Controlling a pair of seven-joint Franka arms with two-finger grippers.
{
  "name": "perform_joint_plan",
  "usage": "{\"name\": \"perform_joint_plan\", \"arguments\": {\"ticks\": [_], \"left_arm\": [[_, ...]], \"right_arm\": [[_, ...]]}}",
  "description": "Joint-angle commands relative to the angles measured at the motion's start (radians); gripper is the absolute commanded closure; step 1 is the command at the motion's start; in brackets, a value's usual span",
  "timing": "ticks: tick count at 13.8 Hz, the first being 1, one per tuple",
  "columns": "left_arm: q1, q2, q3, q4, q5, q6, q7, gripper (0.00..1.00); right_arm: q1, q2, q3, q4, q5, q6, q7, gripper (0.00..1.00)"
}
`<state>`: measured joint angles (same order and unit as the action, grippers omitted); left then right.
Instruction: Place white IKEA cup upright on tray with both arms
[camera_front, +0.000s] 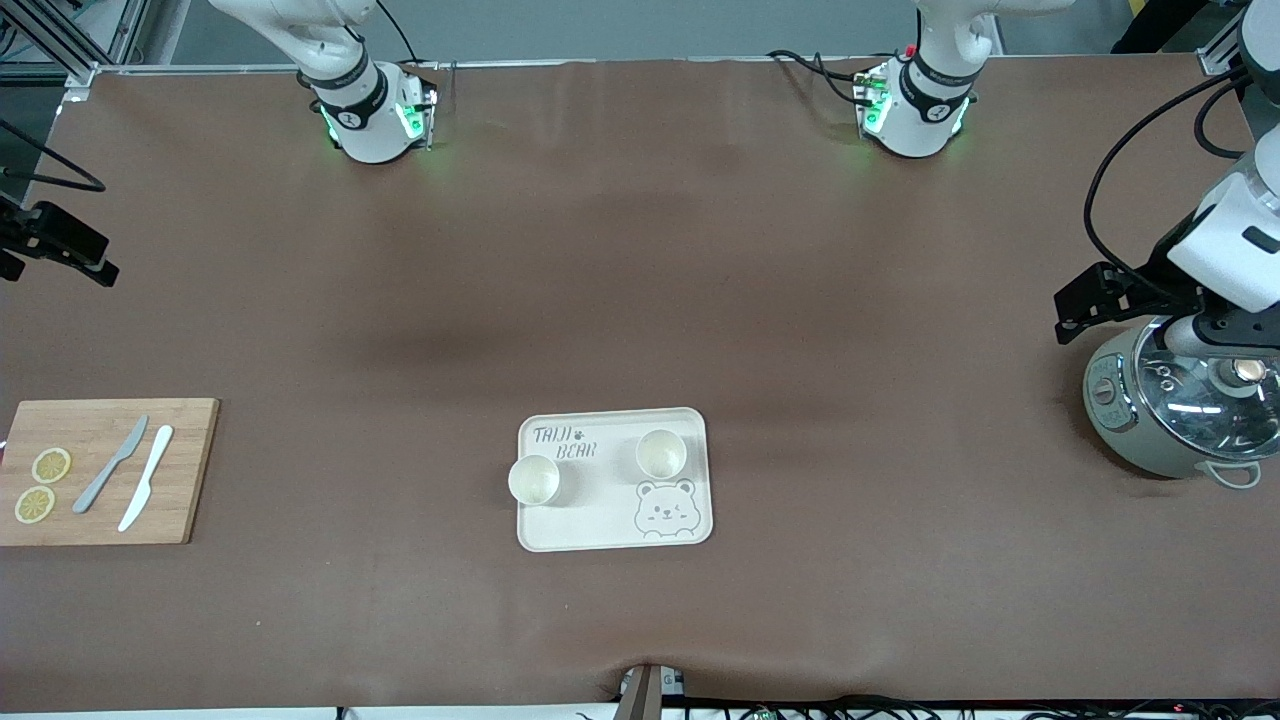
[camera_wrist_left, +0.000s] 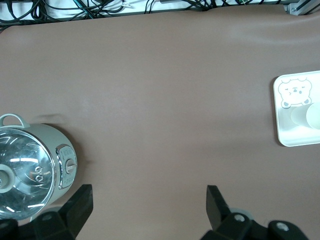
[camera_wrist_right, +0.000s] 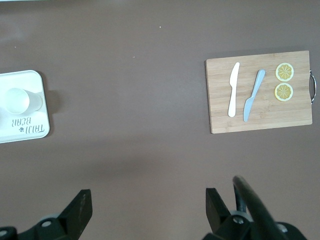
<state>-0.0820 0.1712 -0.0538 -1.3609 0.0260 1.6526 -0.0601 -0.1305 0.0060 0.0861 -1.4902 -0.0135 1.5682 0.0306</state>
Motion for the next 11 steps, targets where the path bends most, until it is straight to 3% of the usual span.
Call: {"name": "perform_joint_plan", "arguments": {"ticks": [1,11], "left_arm": [[-0.001,-0.009,-0.009,0.002,0.023,0.006,-0.023,0.0],[-0.013,-0.004,-0.017,0.0,0.018,0.015,-0.078,0.0]], "right_arm": [[0.003,0.008,0.003,0.021,-0.006,-0.016,-0.005,0.0],[0.005,0.008,0.003,0.021,-0.006,-0.016,-0.005,0.0]]}}
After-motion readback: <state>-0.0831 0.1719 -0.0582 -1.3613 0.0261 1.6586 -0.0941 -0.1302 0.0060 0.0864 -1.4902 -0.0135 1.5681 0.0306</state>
